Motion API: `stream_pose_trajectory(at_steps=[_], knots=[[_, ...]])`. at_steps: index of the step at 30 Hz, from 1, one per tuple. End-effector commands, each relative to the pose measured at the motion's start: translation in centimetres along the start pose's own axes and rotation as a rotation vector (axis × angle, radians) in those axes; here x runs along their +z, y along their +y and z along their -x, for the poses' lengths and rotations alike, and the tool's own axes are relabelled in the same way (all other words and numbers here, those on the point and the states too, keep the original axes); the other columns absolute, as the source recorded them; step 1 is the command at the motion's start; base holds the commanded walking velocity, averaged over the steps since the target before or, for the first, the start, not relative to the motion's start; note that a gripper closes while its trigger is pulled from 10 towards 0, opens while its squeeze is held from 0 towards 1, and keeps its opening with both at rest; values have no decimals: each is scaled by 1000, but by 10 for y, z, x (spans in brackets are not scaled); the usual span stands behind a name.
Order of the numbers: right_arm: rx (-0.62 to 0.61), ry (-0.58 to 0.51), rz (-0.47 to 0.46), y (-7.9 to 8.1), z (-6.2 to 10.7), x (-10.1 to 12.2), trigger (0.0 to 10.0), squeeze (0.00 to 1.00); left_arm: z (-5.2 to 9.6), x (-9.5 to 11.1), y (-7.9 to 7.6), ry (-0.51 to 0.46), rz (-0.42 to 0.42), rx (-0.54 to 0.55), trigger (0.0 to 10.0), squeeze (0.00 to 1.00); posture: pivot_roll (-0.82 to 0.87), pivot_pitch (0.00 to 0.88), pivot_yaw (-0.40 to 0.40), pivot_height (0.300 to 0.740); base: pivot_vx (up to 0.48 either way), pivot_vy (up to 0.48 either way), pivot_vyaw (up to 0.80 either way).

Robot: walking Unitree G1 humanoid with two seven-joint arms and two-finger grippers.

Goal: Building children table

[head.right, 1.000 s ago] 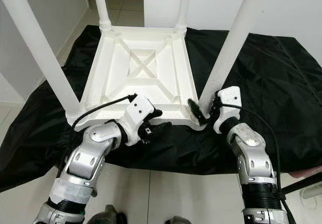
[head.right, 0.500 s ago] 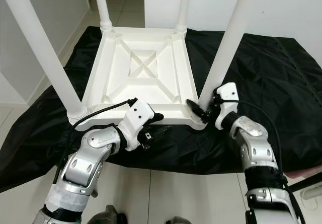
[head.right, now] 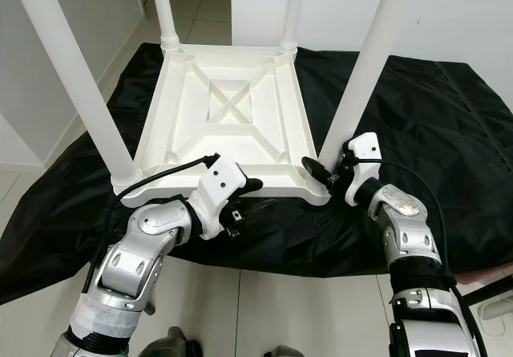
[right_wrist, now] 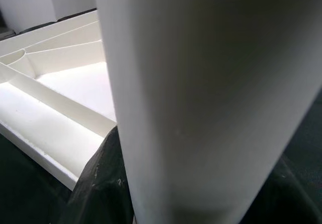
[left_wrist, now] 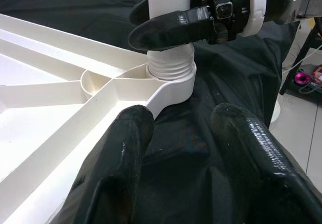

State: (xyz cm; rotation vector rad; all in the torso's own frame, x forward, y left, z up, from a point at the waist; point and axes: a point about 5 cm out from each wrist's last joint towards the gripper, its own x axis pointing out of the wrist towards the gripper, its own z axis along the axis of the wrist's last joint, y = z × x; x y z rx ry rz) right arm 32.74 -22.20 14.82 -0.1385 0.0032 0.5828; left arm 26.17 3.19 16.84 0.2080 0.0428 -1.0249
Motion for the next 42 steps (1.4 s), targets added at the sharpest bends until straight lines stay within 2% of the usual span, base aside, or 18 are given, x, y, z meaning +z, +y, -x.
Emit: stream_pose_trajectory(at_steps=[1,4,7,9,13,15,16,17,18,19,20,22,24,29,30,36,41,42], knots=[[-55,41,-29,6,-4,-11,10000,0,-1,1,4,-1,0,82,10000,0,5,18,-7,740,0,0,0],[-209,49,-73,14,-10,-15,10000,0,-2,1,9,1,-2,123,10000,0,2,21,-9,740,0,0,0],[-266,48,-92,20,-13,-16,10000,0,-2,1,11,-2,1,141,10000,0,0,23,-9,740,0,0,0],[-377,52,-123,27,-13,-18,10000,0,-2,2,13,-2,3,160,10000,0,-3,22,-10,740,0,0,0],[-486,51,-119,36,-12,-17,10000,0,-1,0,16,5,-4,174,10000,0,-4,23,-13,740,0,0,0],[-609,68,-76,45,-10,-16,10000,0,-1,-1,19,13,-10,186,10000,0,-5,21,-15,740,0,0,0],[-725,92,-76,50,-5,-18,10000,0,0,-2,21,19,-13,197,10000,0,-5,20,-17,740,0,0,0],[-725,92,-76,50,-5,-18,10000,0,0,-2,21,19,-13,197,10000,0,-5,20,-17,740,0,0,0],[-806,111,-78,52,-1,-19,10000,0,0,-2,23,22,-14,204,10000,0,-5,20,-17,740,0,0,0],[-806,111,-78,52,-1,-19,10000,0,0,-2,23,22,-14,204,10000,0,-5,20,-17,740,0,0,0],[-866,117,-86,58,1,-19,10000,0,0,-3,24,26,-19,212,10000,0,-5,19,-17,740,0,0,0],[-895,118,-96,62,2,-19,10000,0,0,-3,25,29,-22,217,10000,0,-5,19,-17,740,0,0,0],[-859,109,-144,72,-3,-18,10000,0,0,-2,26,27,-19,225,10000,0,-4,17,-14,740,0,0,0],[-852,109,-146,74,-3,-16,10000,0,0,-3,26,25,-16,225,10000,0,-6,15,-15,740,0,0,0],[-841,85,-160,74,-3,-13,10000,1000,0,-3,25,25,-18,222,10000,0,-7,15,-17,740,0,0,0],[-780,-26,-192,63,3,0,10000,1000,0,-2,25,21,-19,222,10000,0,-3,15,-20,740,0,0,0],[-736,-45,-197,55,6,0,10000,1000,0,-2,25,20,-19,223,10000,0,-3,15,-21,740,0,0,0],[-668,-58,-184,51,7,0,10000,369,0,-2,24,20,-19,221,10000,0,-8,15,-20,740,0,0,0]])
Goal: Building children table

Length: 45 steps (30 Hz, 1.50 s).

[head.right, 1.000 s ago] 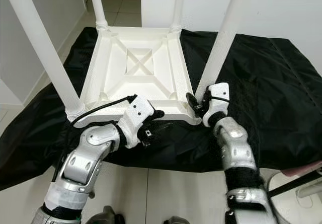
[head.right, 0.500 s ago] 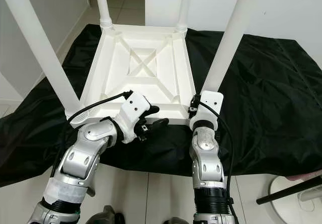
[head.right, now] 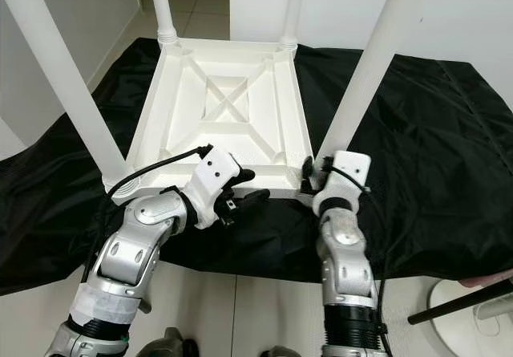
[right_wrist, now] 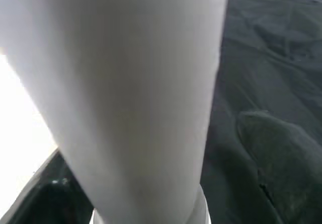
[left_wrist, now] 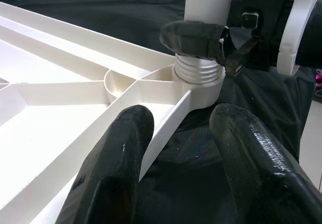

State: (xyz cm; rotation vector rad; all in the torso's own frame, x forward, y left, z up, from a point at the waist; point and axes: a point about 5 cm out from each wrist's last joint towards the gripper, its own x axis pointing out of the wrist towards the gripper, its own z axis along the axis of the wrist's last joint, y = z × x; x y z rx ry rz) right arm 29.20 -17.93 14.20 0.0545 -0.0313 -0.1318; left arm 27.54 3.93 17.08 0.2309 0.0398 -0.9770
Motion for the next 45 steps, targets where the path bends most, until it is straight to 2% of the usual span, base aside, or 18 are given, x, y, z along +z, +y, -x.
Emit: stream_pose_trajectory(at_steps=[1,2,3,4,5,6,8,10,12,19,20,21,22,23,24,37,38,45], knots=[[50,-12,-6,-5,-2,0,10000,369,0,-2,8,9,0,174,10000,0,-8,15,-20,740,0,0,0],[139,-16,6,-11,-5,-2,10000,0,-1,-2,7,8,-1,169,10000,0,-10,15,-19,740,0,0,0],[139,-16,6,-11,-5,-2,10000,0,-1,-2,7,8,-1,169,10000,0,-10,15,-19,740,0,0,0],[236,-20,29,-18,-7,-3,10000,0,-2,-2,7,8,-2,165,10000,0,-11,14,-17,740,0,0,0],[236,-20,29,-18,-7,-3,10000,0,-2,-2,7,8,-2,165,10000,0,-11,14,-17,740,0,0,0],[323,-17,53,-23,-8,-3,10000,0,-2,-2,6,7,-4,162,10000,0,-11,14,-17,740,0,0,0],[323,-17,53,-23,-8,-3,10000,0,-2,-2,6,7,-4,162,10000,0,-11,14,-17,740,0,0,0],[464,-6,92,-28,-10,-3,10000,0,-3,-2,6,8,-7,158,10000,0,-11,14,-13,740,0,0,0],[529,-3,120,-28,-13,-1,10000,0,-3,-1,6,9,-8,156,10000,0,-11,13,-6,740,0,0,0],[655,7,218,-26,-26,6,10000,0,-3,0,6,8,-15,150,10000,0,-6,8,1,740,0,0,0],[674,7,229,-26,-30,8,5373,0,-3,0,6,7,-16,150,10000,0,-6,8,1,740,0,0,0],[689,10,233,-26,-32,9,5373,0,-3,1,7,7,-18,150,10000,0,-6,8,1,740,0,0,0],[721,15,247,-26,-35,9,902,0,-3,1,7,6,-20,151,10000,0,4,5,3,740,0,0,0],[721,15,247,-26,-35,9,902,0,-3,1,7,6,-20,151,10000,0,4,5,3,740,0,0,0],[737,31,257,-27,-36,6,0,0,-3,2,7,6,-20,152,10000,0,4,5,3,740,0,0,0],[780,92,228,-37,-30,-9,0,0,-3,3,7,4,-19,152,10000,0,2,10,10,740,0,0,0],[781,94,222,-37,-30,-10,10000,0,-3,3,6,4,-20,150,10000,0,2,10,10,740,0,0,0],[697,61,187,-29,-29,-10,10000,0,-4,3,7,5,-23,145,10000,0,-14,12,20,740,0,0,0]])
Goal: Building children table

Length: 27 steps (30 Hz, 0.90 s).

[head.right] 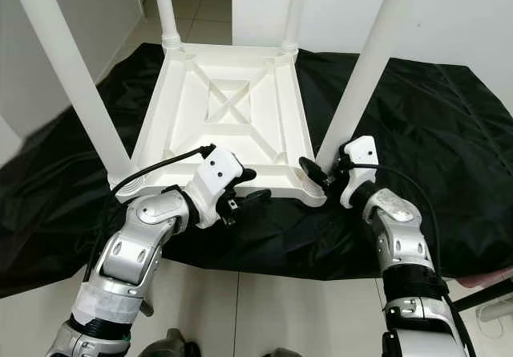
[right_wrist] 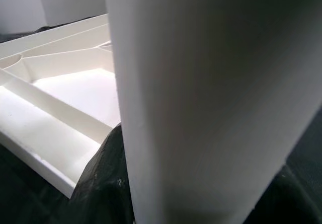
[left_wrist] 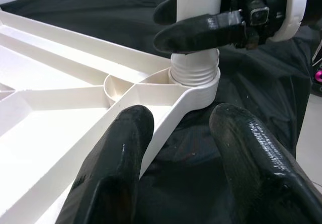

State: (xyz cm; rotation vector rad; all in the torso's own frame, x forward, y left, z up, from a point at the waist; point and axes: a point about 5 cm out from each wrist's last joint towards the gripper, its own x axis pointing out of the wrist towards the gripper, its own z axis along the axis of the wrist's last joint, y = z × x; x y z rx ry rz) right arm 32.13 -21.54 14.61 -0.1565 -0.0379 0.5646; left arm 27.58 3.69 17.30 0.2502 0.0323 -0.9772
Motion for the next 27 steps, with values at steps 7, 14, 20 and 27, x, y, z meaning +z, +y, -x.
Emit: stream_pose_trajectory(at_steps=[7,14,20,27], knots=[[-205,34,-63,24,-9,-7,10000,0,-5,0,6,4,-6,136,10000,0,-29,13,17,740,0,0,0],[-494,97,-130,36,-6,-13,10000,0,-6,-1,6,3,-3,136,10000,0,-37,16,10,740,0,0,0],[-743,147,-177,46,1,-17,10000,0,-6,-1,5,2,-1,137,10000,0,-37,16,7,740,0,0,0],[-820,122,-217,67,-3,-9,10000,0,-7,-1,6,1,2,143,10000,0,-34,17,8,740,0,0,0]])
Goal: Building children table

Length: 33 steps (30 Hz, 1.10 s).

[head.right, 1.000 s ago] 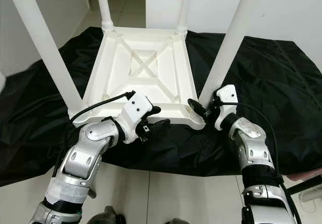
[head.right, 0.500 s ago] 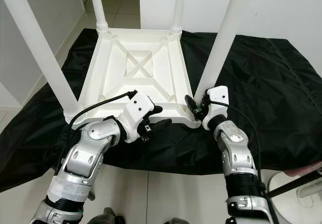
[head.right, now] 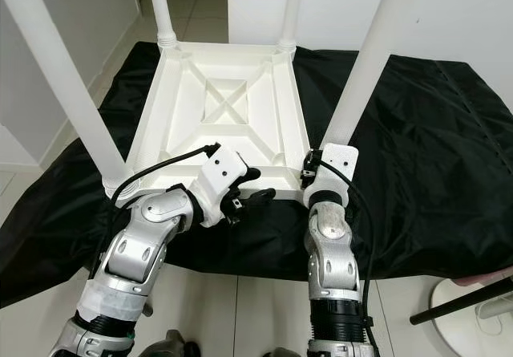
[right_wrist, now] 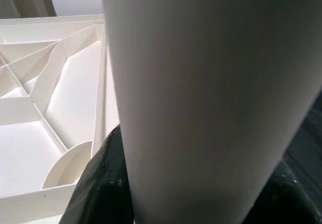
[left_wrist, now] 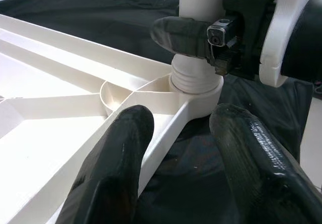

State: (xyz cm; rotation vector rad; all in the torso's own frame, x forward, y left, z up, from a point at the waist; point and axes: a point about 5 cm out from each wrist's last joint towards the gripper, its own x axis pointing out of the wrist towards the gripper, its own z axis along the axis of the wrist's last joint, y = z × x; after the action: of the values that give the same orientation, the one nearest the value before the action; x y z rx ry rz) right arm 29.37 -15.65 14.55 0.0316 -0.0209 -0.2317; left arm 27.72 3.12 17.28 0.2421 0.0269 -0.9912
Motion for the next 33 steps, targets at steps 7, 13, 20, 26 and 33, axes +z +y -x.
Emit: stream_pose_trajectory(at_steps=[7,13,20,26,33], knots=[[-20,75,1,-4,4,-12,10000,0,-2,-2,8,10,-7,154,10000,0,-33,17,6,740,0,0,0],[152,15,-55,-24,-3,1,10000,1000,-1,0,11,7,-7,162,10000,0,-30,19,10,740,0,0,0],[398,-6,-9,-37,-11,8,10000,0,-1,1,12,2,-8,160,10000,0,-32,19,15,740,0,0,0],[607,-12,62,-41,-14,10,10000,0,-1,2,11,2,-10,154,10000,0,-35,21,23,740,0,0,0],[858,35,126,-37,-24,6,10000,0,-2,3,12,3,-17,149,10000,0,-23,18,24,740,0,0,0]])
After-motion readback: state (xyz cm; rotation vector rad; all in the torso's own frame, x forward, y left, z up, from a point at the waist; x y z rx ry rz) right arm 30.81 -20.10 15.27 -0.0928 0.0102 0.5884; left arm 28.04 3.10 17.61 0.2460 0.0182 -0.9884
